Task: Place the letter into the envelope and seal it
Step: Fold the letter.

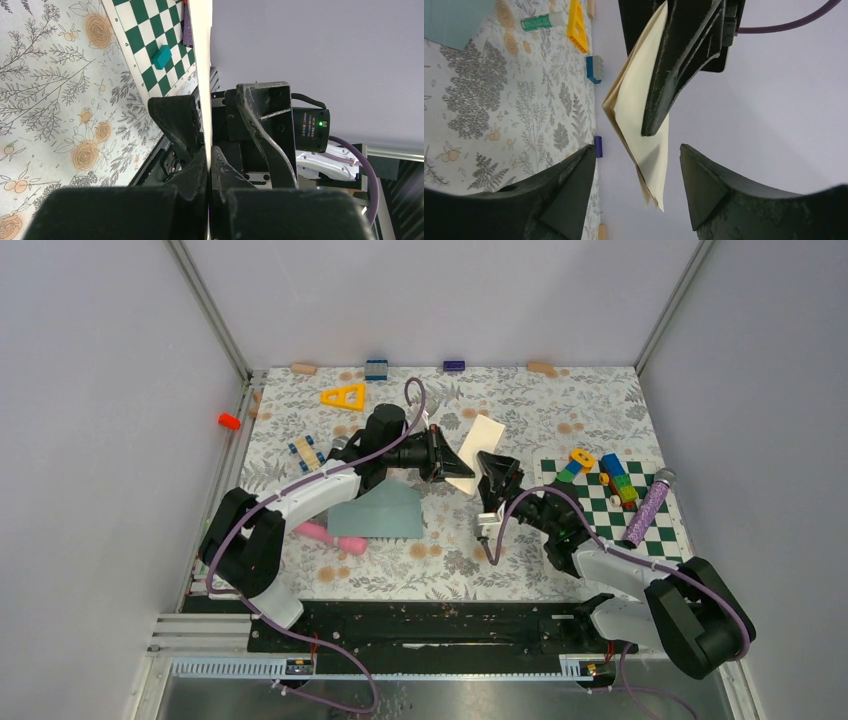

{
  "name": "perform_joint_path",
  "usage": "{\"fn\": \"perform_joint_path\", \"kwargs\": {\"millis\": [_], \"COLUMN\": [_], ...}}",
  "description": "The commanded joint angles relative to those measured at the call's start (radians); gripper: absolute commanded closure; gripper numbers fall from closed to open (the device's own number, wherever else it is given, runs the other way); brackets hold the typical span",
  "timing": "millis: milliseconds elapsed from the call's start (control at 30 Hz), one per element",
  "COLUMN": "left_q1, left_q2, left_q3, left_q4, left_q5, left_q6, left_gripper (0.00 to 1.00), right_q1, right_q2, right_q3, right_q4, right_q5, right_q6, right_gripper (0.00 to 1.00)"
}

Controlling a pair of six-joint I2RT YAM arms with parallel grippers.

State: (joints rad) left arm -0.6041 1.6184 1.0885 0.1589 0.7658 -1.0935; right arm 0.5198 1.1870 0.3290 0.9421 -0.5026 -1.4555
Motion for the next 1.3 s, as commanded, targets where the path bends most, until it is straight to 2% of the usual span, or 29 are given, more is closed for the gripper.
{"fn": "perform_joint_path", "kwargs": {"millis": [0,133,233,333,467,500,567,700,733,800,900,1000,1033,1100,1167,1267], "left_q1": [-0.003,-0.003,-0.005,-0.005,-0.008,-0.008,-0.007,0.020,0.037,0.083,0.172,0.243,0.259,0.279,0.280,0.279], "left_q2": [-0.049,-0.048,-0.045,-0.048,-0.052,-0.054,-0.064,-0.108,-0.123,-0.152,-0.199,-0.235,-0.245,-0.267,-0.281,-0.279], "left_q3": [0.007,0.002,0.000,-0.008,-0.014,-0.016,-0.025,-0.006,0.000,0.015,0.055,0.110,0.122,0.151,0.184,0.225], "left_q4": [0.068,0.084,0.099,0.119,0.134,0.151,0.193,0.204,0.203,0.203,0.197,0.177,0.176,0.131,0.027,-0.119], "left_q5": [0.032,0.039,0.045,0.055,0.067,0.074,0.090,0.126,0.131,0.142,0.173,0.226,0.246,0.284,0.290,0.263], "left_q6": [-0.009,-0.022,-0.033,-0.049,-0.058,-0.066,-0.080,-0.063,-0.057,-0.042,-0.002,0.065,0.089,0.198,0.348,0.524], "left_gripper": [1.00,1.00,1.00,1.00,0.98,0.90,0.67,0.09,0.03,0.01,0.01,0.01,0.01,0.01,0.01,0.01], "right_q1": [0.009,0.009,0.010,0.009,0.022,0.026,0.032,0.032,0.033,0.032,0.033,0.032,0.032,0.031,0.025,0.019], "right_q2": [0.001,0.013,0.049,0.096,0.172,0.189,0.190,0.118,0.085,0.030,-0.092,-0.227,-0.253,-0.273,-0.231,-0.182], "right_q3": [-0.002,-0.005,-0.008,-0.009,-0.015,-0.015,-0.015,-0.015,-0.013,-0.007,0.022,0.130,0.186,0.370,0.550,0.705], "right_q4": [0.174,0.203,0.284,0.362,0.495,0.517,0.520,0.495,0.473,0.407,0.208,-0.115,-0.245,-0.662,-0.990,-1.242], "right_q5": [0.057,0.065,0.069,0.071,0.084,0.095,0.115,0.163,0.172,0.183,0.184,0.229,0.266,0.281,0.192,-0.030], "right_q6": [-0.013,-0.008,-0.011,-0.017,-0.033,-0.048,-0.046,0.128,0.158,0.231,0.404,0.673,0.778,0.901,0.987,1.109], "right_gripper": [0.34,0.41,0.52,0.66,0.91,0.97,1.00,1.00,1.00,1.00,1.00,1.00,1.00,1.00,1.00,1.00]}}
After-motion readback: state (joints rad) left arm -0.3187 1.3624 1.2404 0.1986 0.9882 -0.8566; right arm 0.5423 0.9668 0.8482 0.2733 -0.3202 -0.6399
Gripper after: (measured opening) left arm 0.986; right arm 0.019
